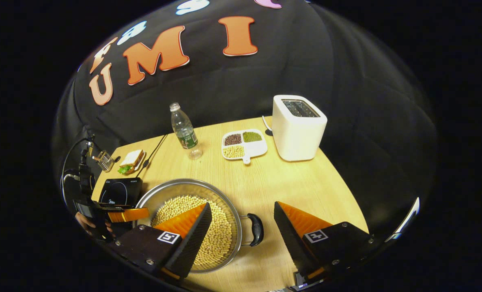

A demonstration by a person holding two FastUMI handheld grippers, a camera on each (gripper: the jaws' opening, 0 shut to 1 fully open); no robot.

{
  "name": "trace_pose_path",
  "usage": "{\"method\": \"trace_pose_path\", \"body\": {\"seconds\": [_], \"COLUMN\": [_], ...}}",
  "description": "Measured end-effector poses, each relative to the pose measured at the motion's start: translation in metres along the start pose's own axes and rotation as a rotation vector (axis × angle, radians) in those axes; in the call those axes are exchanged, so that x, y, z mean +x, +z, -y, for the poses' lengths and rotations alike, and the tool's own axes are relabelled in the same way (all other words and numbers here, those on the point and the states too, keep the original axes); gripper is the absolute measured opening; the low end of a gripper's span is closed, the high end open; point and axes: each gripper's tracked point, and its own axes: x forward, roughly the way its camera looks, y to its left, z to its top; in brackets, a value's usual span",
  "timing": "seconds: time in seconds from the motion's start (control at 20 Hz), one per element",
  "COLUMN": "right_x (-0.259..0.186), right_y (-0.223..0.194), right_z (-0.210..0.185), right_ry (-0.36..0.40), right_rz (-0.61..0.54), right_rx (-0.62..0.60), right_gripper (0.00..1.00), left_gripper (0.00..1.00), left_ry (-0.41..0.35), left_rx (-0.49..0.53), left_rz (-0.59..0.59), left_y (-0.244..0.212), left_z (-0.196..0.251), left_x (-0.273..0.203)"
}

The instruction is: First push the handle of the pot to place it horizontally, then grasp the pot with both hands and set it on the induction cooktop.

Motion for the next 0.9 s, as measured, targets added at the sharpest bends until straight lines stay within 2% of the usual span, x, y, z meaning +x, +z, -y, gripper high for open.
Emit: {"method": "trace_pose_path", "body": {"seconds": [0.05,0.1,0.2,0.3,0.35,0.4,0.45,0.5,0.55,0.7,0.8,0.9], "right_x": [0.007,0.012,0.021,0.029,0.032,0.035,0.038,0.04,0.042,0.048,0.051,0.055], "right_y": [-0.009,-0.018,-0.033,-0.042,-0.045,-0.046,-0.046,-0.048,-0.049,-0.058,-0.065,-0.069], "right_z": [-0.003,-0.005,-0.008,-0.008,-0.008,-0.005,-0.002,-0.001,0.004,0.016,0.024,0.032], "right_ry": [0.001,0.0,0.0,-0.007,-0.013,-0.028,-0.042,-0.054,-0.066,-0.104,-0.12,-0.134], "right_rz": [-0.02,-0.045,-0.086,-0.111,-0.121,-0.124,-0.124,-0.133,-0.133,-0.163,-0.178,-0.174], "right_rx": [-0.002,-0.003,-0.004,-0.013,-0.022,-0.034,-0.049,-0.056,-0.066,-0.064,-0.052,-0.05], "right_gripper": [0.95,0.95,0.95,0.94,0.94,0.94,0.94,0.94,0.94,0.94,0.93,0.93], "left_gripper": [0.89,0.91,0.78,0.87,0.78,0.78,0.87,0.78,0.87,0.78,0.87,0.79], "left_ry": [0.025,0.03,0.04,0.054,0.062,0.067,0.07,0.072,0.077,0.096,0.099,0.081], "left_rx": [0.007,0.004,-0.003,0.001,0.004,0.004,0.004,0.005,0.011,0.04,0.021,-0.014], "left_rz": [0.011,0.016,0.027,0.039,0.045,0.05,0.054,0.057,0.058,0.054,0.074,0.082], "left_y": [0.001,-0.001,0.0,0.001,0.002,0.001,0.003,0.001,0.001,-0.004,-0.002,-0.003], "left_z": [-0.004,-0.004,-0.003,-0.004,-0.005,-0.005,-0.005,-0.005,-0.005,-0.008,-0.008,-0.005], "left_x": [0.0,0.002,0.002,0.002,0.003,0.004,0.005,0.006,0.009,0.02,0.023,0.024]}}
